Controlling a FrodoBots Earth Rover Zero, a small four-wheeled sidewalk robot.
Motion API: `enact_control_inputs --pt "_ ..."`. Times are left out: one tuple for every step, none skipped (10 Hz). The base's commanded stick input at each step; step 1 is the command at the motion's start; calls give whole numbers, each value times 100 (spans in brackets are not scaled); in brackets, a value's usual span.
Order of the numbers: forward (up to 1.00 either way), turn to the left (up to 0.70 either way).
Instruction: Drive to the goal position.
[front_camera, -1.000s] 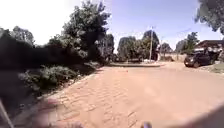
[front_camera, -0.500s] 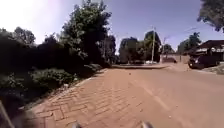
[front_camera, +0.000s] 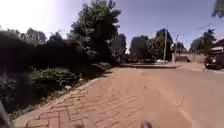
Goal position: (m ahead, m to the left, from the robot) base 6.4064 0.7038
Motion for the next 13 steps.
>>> enact_control_inputs --pt "100 0" --pt "100 0" --pt "100 0" --pt "100 0" --pt "100 0" --pt "100 -6" --pt "100 -17" --pt "100 -30" --pt "100 -40" --pt "100 -40" --pt "100 -36" --pt "100 -26" --pt "100 -15"
